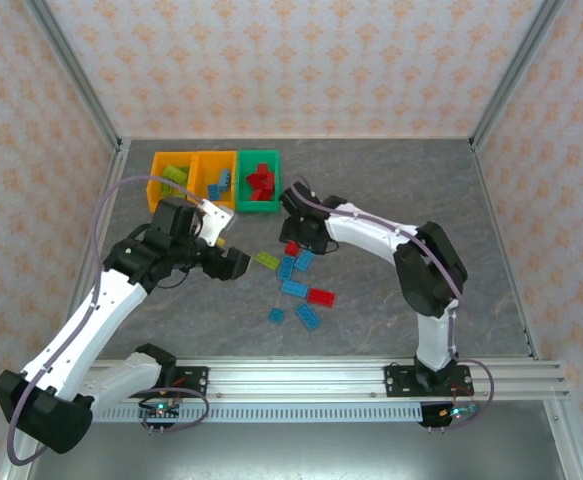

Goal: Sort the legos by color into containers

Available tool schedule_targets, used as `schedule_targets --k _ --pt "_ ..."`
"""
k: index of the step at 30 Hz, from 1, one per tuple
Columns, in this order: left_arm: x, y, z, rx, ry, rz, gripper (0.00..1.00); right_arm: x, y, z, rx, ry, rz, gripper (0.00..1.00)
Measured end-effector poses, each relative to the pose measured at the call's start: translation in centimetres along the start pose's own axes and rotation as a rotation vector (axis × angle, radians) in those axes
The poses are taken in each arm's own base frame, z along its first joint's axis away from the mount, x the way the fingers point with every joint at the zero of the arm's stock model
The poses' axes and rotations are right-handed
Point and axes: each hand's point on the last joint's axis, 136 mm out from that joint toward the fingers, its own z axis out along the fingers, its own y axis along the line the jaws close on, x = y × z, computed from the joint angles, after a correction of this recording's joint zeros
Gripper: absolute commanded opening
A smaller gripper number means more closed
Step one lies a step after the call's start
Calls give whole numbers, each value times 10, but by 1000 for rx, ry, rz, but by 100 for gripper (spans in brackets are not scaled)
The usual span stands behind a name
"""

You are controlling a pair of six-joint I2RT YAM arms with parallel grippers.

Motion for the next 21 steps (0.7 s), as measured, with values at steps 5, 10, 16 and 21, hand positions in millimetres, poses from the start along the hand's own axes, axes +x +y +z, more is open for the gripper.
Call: schedule_targets --k 5,10,16,21 --pt "2 7 -2 -45 -3 11 85 6 8 22 39 24 -37 58" --pt "2 11 -2 -67 0 11 85 9 8 32 60 43 -58 51" --pt "2 13 -2 -78 0 10 86 10 9 40 71 52 -70 56" --pt "3 15 -2 -93 0 10 86 9 13 47 87 64 -88 49"
